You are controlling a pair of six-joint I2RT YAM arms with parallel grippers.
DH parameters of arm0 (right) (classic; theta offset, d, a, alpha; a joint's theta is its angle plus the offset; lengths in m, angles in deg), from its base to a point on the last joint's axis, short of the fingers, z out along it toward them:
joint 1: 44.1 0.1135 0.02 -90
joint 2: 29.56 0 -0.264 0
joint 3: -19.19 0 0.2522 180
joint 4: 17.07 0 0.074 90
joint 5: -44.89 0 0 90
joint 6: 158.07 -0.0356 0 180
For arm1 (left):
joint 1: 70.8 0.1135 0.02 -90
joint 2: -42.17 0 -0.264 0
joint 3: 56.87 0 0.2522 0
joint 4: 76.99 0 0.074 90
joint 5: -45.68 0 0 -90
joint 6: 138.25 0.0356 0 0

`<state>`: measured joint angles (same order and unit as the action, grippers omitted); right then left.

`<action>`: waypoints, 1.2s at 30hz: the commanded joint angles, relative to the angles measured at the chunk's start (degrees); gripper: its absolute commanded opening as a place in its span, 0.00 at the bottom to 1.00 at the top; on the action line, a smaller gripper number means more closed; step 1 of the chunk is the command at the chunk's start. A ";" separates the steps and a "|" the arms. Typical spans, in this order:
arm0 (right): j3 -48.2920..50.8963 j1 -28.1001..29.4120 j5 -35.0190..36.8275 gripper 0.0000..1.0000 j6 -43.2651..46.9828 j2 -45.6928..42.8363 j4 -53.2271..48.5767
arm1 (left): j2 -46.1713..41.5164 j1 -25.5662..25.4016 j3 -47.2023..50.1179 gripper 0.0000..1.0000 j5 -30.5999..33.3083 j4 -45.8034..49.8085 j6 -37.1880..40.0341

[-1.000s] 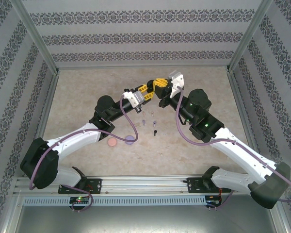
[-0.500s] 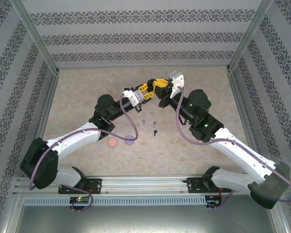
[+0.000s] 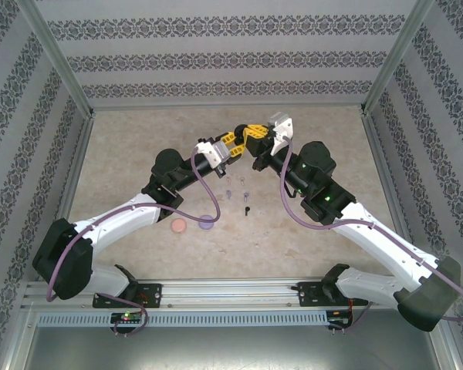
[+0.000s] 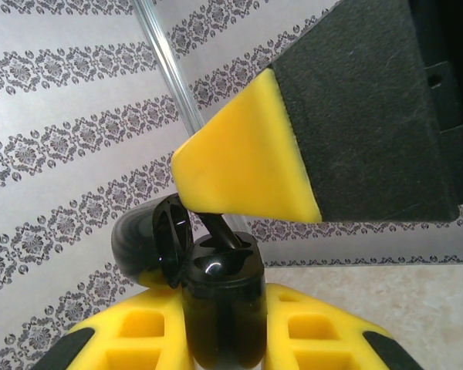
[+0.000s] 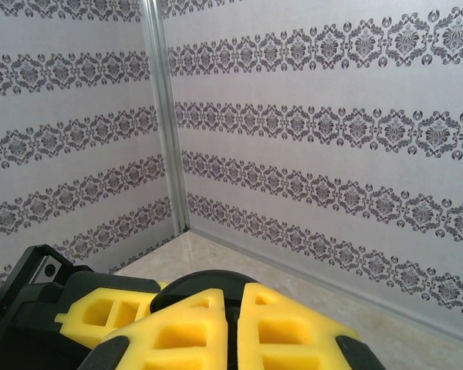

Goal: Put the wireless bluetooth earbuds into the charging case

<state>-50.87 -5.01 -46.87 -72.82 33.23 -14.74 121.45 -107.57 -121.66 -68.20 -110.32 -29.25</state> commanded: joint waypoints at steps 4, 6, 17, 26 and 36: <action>-0.04 -1.80 1.80 0.00 -1.39 -1.10 1.20 | 0.76 -1.62 -2.15 0.00 -2.40 -0.88 -1.34; -0.35 -2.13 2.23 0.00 -1.36 -1.50 1.57 | 1.10 -1.72 -2.01 0.00 -2.34 -1.10 -1.50; -0.72 -2.62 -0.18 0.00 -2.54 -1.21 1.55 | 1.78 -1.99 -2.04 0.00 -2.20 -1.41 -1.63; 0.59 -2.63 -2.62 0.00 -4.73 -1.50 1.39 | 2.01 -1.99 -2.42 0.00 -2.05 -1.27 -1.51; 2.82 -2.40 -2.58 0.00 -5.94 -2.41 1.39 | 2.00 -1.99 -2.85 0.00 -1.82 -0.91 -1.50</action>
<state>-49.27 -7.26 -48.25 -77.39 31.65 -14.24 123.22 -108.58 -122.42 -68.90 -109.77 -29.92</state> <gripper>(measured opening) 0.080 0.196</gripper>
